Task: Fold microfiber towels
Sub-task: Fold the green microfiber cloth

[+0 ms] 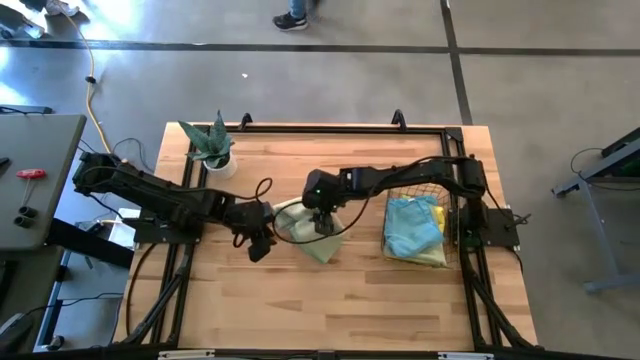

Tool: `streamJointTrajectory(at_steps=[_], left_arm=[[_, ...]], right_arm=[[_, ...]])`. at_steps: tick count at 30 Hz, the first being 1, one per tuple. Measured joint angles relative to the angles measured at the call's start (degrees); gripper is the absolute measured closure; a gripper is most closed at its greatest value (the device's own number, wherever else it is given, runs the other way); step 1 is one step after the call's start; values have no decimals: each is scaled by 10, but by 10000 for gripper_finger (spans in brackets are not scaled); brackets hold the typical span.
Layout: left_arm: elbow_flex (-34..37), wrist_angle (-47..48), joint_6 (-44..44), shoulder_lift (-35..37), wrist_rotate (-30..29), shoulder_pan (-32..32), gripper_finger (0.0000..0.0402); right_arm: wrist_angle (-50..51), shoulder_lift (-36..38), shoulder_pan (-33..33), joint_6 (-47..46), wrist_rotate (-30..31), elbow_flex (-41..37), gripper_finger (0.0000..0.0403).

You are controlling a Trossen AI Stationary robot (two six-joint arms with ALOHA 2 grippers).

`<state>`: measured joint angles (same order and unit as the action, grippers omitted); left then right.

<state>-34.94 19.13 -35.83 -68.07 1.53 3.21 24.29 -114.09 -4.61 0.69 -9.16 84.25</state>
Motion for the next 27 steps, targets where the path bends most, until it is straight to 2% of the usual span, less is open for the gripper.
streamJointTrajectory(at_steps=[4, 8, 12, 18, 21, 27], left_arm=[[0, -9, -13, 0, -9, -1, 268], [0, -32, -41, 0, -23, 0, 268], [0, -56, -60, 0, -38, -1, 268], [0, -67, -77, 0, -61, -2, 268], [0, -68, -87, 0, -72, -2, 268], [0, -68, -109, 0, -80, -2, 268]], right_arm=[[-29, -13, -4, -69, -6, -30, 210], [-48, -13, -2, -49, -8, -51, 226], [-53, -13, -2, -44, -45, -51, 248], [-37, -13, -1, -23, -51, -51, 272], [-26, -13, -2, -17, -77, -51, 285], [-22, -13, -1, -32, -111, -51, 336]])
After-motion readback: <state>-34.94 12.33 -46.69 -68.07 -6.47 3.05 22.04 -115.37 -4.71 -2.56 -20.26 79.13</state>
